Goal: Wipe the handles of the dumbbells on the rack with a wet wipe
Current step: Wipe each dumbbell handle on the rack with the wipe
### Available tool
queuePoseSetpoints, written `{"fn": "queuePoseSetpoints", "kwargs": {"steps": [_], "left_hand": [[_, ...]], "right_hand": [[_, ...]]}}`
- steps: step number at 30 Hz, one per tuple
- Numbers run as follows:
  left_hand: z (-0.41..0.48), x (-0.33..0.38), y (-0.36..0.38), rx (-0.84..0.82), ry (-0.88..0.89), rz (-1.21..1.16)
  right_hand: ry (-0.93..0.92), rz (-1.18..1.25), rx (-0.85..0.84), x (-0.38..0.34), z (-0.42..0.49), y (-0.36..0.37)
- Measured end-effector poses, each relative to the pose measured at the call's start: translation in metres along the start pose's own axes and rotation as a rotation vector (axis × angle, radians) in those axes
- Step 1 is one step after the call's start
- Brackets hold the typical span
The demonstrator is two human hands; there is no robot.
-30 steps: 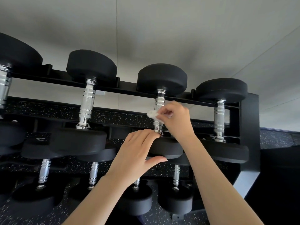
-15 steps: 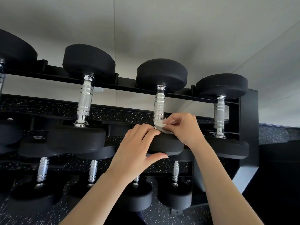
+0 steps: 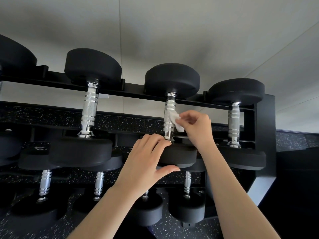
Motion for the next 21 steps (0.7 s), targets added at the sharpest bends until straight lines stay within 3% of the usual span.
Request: {"fn": "queuePoseSetpoints", "kwargs": {"steps": [13,21], "left_hand": [[-0.001,-0.001,0.0,0.008,-0.002,-0.004],[-0.001,-0.002,0.001,-0.002,0.001,-0.002]], "right_hand": [[0.09,0.309,0.219,-0.004,0.031,0.023],[0.224,0.494,0.077,0.004,0.029,0.027]]}}
Point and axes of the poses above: each hand's wrist, its own z-axis towards the middle knuckle, its own y-axis out of the palm, x = y × z, the point moved 3 cm from there along z, towards the middle knuckle, and after that the axes turned 12 degrees about x, right-handed, at the moved point
